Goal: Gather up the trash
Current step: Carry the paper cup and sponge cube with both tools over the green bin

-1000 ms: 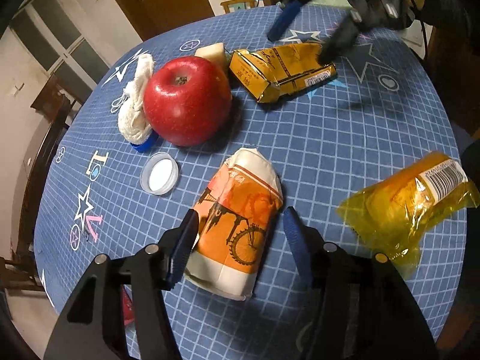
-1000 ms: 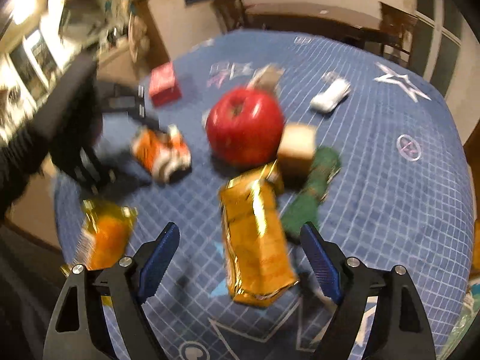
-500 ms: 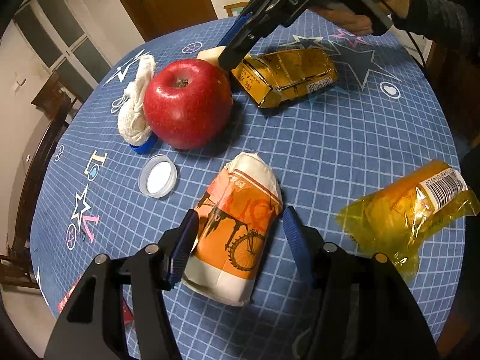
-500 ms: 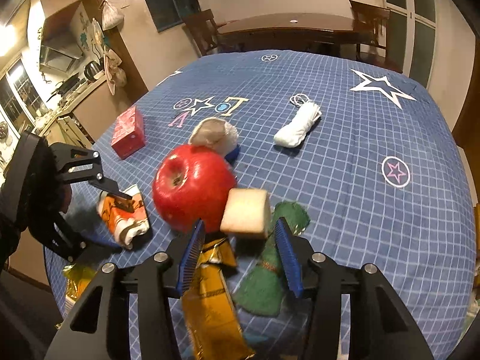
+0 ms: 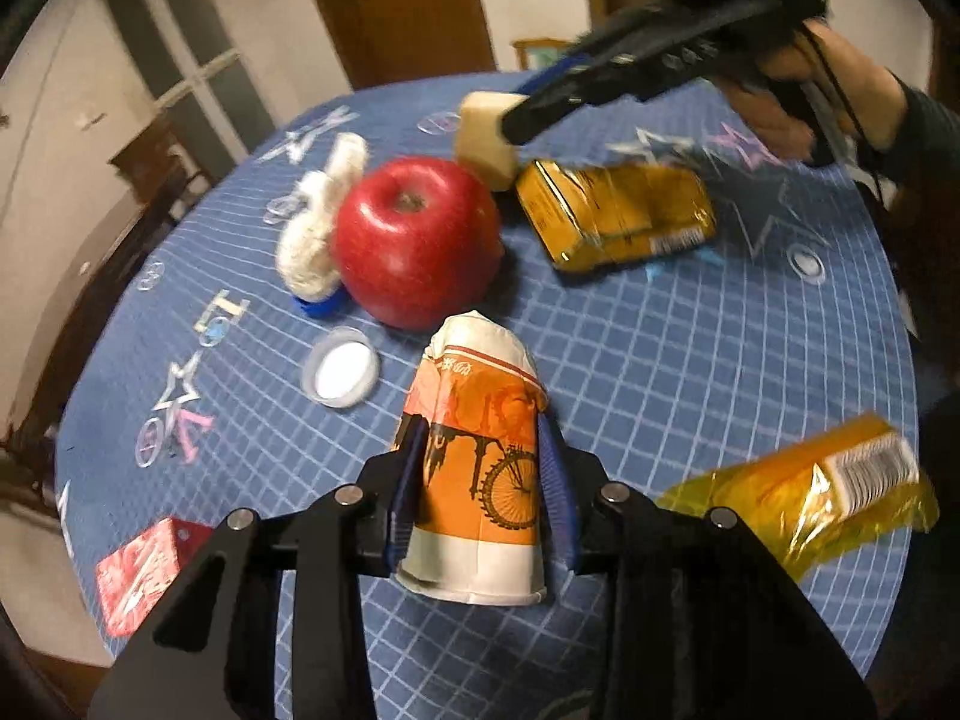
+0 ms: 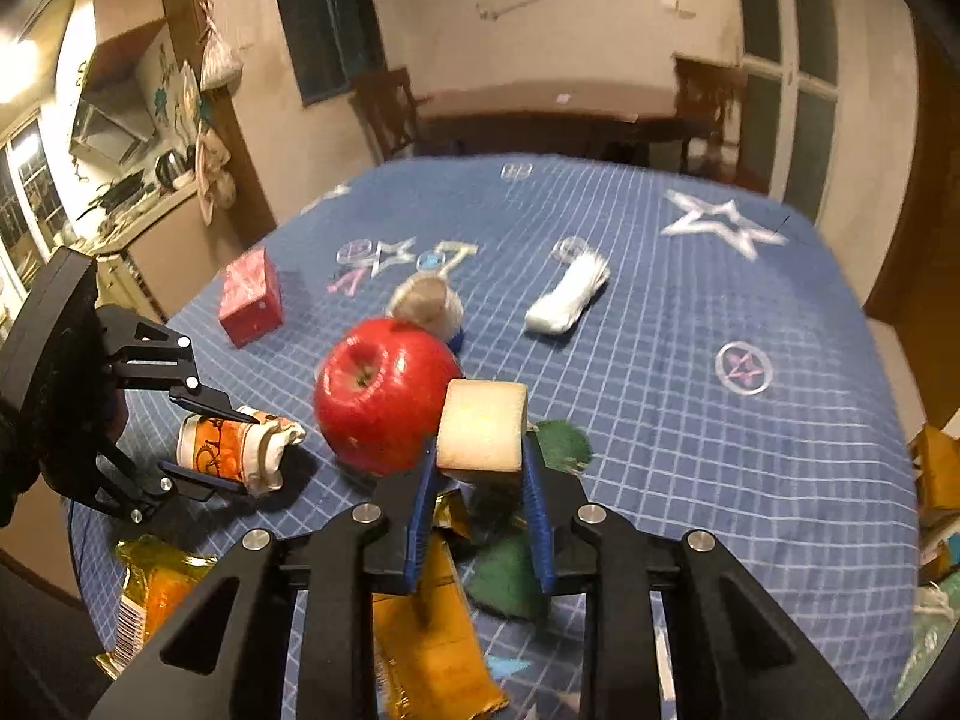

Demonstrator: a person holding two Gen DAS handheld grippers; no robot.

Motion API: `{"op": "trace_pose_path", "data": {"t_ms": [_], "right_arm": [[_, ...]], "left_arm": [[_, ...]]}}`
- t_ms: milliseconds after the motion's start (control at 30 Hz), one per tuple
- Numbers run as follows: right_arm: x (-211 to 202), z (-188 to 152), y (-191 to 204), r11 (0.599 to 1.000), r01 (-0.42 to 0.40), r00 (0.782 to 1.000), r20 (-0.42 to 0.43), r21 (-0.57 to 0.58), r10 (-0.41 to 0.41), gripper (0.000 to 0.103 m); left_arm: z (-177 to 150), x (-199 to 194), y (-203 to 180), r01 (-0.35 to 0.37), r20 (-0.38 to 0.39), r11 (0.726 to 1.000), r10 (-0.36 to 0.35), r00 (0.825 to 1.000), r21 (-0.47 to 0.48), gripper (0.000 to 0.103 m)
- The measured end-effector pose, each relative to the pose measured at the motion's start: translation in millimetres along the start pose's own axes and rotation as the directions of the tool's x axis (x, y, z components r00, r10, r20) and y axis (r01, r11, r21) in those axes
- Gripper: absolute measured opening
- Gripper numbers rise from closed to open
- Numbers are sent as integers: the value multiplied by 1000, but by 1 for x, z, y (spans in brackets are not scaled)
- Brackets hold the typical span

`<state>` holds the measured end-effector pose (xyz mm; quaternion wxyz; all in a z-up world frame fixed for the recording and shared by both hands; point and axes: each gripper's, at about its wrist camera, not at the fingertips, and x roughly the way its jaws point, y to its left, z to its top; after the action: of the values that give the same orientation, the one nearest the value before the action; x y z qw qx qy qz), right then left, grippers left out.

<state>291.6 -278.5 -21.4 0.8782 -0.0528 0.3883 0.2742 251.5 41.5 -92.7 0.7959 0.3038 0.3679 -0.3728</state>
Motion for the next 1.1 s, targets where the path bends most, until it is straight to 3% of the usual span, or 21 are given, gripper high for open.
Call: {"op": "trace_pose_path", "data": {"t_ms": [200, 333, 467, 500, 567, 700, 867, 1000, 1100], "right_arm": [[-45, -14, 20, 996, 78, 987, 141, 34, -82, 28], [-73, -26, 37, 990, 130, 967, 214, 58, -140, 28], [-101, -40, 51, 975, 204, 932, 285, 93, -222, 28], [-108, -44, 55, 969, 226, 922, 301, 97, -245, 28], [-121, -50, 61, 960, 260, 902, 329, 107, -281, 28], [-148, -64, 76, 940, 323, 863, 372, 113, -342, 28], [-170, -80, 86, 924, 366, 835, 400, 111, -378, 28], [-188, -89, 85, 922, 366, 825, 414, 126, -385, 28], [-198, -91, 84, 922, 362, 821, 423, 133, -384, 28]], "left_arm": [[15, -23, -1, -110, 78, 985, 121, 990, -133, 35], [29, -48, -12, -170, 161, 951, 216, 963, -256, 35], [43, -68, -30, -219, 220, 901, 316, 923, -375, 35], [47, -72, -39, -246, 230, 878, 361, 904, -410, 35], [52, -76, -48, -243, 244, 852, 387, 889, -464, 35], [60, -84, -69, -248, 243, 773, 458, 855, -583, 35], [68, -91, -100, -278, 245, 690, 557, 794, -669, 35], [74, -94, -121, -297, 249, 664, 598, 762, -686, 35], [79, -91, -125, -294, 245, 657, 599, 762, -694, 35]]}}
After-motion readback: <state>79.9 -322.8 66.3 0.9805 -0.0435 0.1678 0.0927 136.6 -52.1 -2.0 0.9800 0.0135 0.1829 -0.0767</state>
